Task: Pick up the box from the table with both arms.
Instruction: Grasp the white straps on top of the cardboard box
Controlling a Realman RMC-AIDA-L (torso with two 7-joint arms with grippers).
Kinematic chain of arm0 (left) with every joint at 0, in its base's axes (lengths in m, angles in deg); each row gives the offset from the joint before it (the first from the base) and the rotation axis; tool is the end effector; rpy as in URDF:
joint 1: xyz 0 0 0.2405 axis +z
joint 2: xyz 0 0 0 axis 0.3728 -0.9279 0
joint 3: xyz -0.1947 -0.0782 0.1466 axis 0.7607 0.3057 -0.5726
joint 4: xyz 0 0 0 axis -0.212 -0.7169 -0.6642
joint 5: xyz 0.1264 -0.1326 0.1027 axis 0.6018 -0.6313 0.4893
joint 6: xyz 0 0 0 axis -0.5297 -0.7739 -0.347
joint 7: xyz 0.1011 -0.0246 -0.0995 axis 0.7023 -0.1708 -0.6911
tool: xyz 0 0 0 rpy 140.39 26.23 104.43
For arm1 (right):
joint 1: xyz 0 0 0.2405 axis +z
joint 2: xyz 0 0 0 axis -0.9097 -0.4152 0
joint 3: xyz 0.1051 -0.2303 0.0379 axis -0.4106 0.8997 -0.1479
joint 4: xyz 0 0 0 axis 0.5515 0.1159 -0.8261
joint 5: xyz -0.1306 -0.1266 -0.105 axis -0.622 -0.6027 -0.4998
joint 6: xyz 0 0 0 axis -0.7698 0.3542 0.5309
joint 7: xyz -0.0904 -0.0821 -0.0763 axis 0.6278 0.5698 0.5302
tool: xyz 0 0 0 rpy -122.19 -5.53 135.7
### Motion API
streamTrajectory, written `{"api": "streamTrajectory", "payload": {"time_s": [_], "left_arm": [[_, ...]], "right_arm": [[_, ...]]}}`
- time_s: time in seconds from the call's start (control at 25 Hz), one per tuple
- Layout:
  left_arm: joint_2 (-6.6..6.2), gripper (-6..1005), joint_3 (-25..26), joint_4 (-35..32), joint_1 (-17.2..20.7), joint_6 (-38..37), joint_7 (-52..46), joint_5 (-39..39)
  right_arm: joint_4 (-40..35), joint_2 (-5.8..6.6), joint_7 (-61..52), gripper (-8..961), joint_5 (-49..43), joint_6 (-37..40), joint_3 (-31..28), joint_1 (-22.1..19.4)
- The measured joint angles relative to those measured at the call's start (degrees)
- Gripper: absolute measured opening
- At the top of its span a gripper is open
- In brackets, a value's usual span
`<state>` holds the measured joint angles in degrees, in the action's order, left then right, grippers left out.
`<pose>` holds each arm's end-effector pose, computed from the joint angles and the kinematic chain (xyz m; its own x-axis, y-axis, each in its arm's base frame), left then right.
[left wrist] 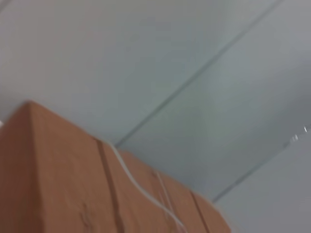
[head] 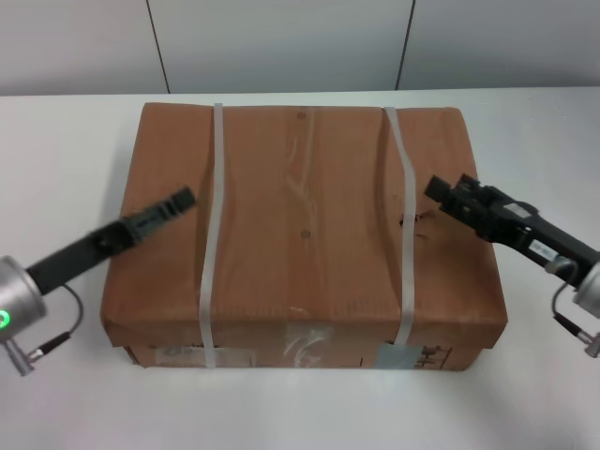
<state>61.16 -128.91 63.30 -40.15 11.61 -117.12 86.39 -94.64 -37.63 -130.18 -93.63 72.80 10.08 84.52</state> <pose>-0.3074 0.3112 -0.0241 0.1751 0.6066 0.7755 0.9100 -0.4003 0.1077 0.3181 0.2967 -0.0386 0.2989 -0.4554 -0.8386 -0.8836 -0.4640 -0.0629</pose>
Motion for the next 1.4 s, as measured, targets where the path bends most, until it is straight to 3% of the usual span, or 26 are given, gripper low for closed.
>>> {"api": "streamTrajectory", "payload": {"time_s": [0.24, 0.84, 1.36, 1.4], "left_arm": [[0.75, 825, -0.7, 0.4, -2.6, 1.5, -3.0, 5.3], [1.11, 812, -8.3, 1.4, -6.9, 3.8, -4.6, 4.9], [1.29, 801, -8.9, 1.4, -7.1, 5.4, -4.2, 4.8], [1.29, 801, -8.9, 1.4, -7.0, 5.8, -4.2, 4.8]], "right_arm": [[1.8, 0.03, -3.2, 847, -0.3, -3.6, 2.0, 3.1], [1.7, 0.04, -4.0, 846, -0.1, -7.6, 9.6, 7.6], [1.3, 0.03, -3.8, 847, 0.0, -8.5, 15.0, 9.5], [1.3, 0.04, -3.8, 812, 0.0, -8.8, 15.0, 9.5]]}}
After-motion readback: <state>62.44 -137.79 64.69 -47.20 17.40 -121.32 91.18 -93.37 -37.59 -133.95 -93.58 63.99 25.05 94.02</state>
